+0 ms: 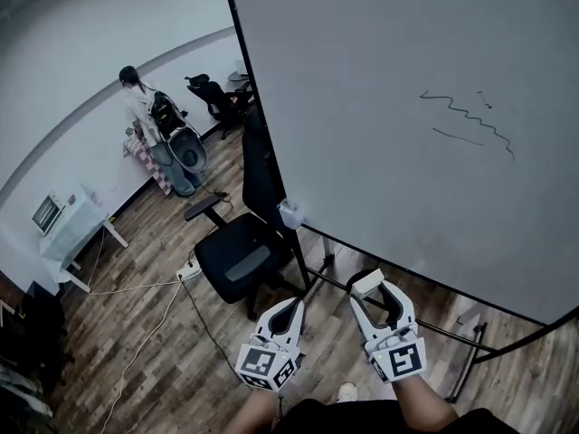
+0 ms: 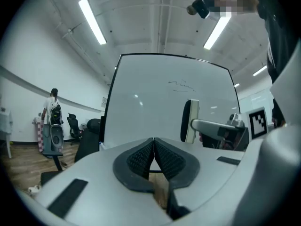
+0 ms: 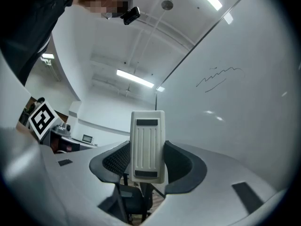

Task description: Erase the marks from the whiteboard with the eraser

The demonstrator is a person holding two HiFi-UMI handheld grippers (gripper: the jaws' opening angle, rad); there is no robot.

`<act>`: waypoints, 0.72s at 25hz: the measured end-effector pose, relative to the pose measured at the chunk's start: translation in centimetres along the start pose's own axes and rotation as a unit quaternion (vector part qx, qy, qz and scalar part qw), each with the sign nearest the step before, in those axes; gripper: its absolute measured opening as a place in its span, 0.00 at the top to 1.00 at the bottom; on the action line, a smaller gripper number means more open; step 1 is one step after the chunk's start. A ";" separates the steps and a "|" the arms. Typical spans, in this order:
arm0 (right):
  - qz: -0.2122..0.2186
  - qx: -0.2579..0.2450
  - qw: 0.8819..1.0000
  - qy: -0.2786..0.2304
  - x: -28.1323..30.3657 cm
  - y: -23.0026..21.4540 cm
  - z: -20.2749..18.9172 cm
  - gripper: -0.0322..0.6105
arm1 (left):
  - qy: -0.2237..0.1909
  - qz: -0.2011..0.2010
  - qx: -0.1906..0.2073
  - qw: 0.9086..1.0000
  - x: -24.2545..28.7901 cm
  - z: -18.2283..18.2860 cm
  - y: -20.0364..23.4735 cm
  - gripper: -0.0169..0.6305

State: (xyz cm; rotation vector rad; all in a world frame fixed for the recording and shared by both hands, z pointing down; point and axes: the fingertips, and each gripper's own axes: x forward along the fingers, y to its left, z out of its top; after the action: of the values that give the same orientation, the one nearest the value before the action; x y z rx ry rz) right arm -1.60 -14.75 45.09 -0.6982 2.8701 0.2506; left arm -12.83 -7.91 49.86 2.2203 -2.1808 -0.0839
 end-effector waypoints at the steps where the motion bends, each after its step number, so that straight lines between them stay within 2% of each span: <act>1: -0.010 -0.008 1.000 0.001 0.1 -0.7 0.2 0.57 | -0.007 -0.008 -0.003 1.000 1.2 0.7 -0.2 0.94; 4: -0.038 -0.025 0.999 0.003 0.2 -3.2 0.4 0.57 | -0.022 -0.050 0.004 0.998 4.7 2.6 -1.6 0.94; 7: -0.075 -0.036 0.997 0.009 0.2 -6.2 0.4 0.57 | -0.038 -0.104 -0.007 0.994 7.5 4.2 -2.8 0.94; 11: -0.128 -0.062 0.990 0.016 0.6 -9.6 1.1 0.57 | -0.046 -0.155 0.005 0.987 11.6 5.4 -3.2 0.94; 18: -0.233 -0.137 0.962 0.028 -0.3 -15.3 4.0 0.57 | -0.053 -0.230 0.020 0.971 16.8 7.1 -3.3 0.94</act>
State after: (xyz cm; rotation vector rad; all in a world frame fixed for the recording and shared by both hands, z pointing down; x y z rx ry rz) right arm 6.32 -27.22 39.37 -1.4186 2.6391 0.5669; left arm -9.69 -24.48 42.25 2.7571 -1.6729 -0.1733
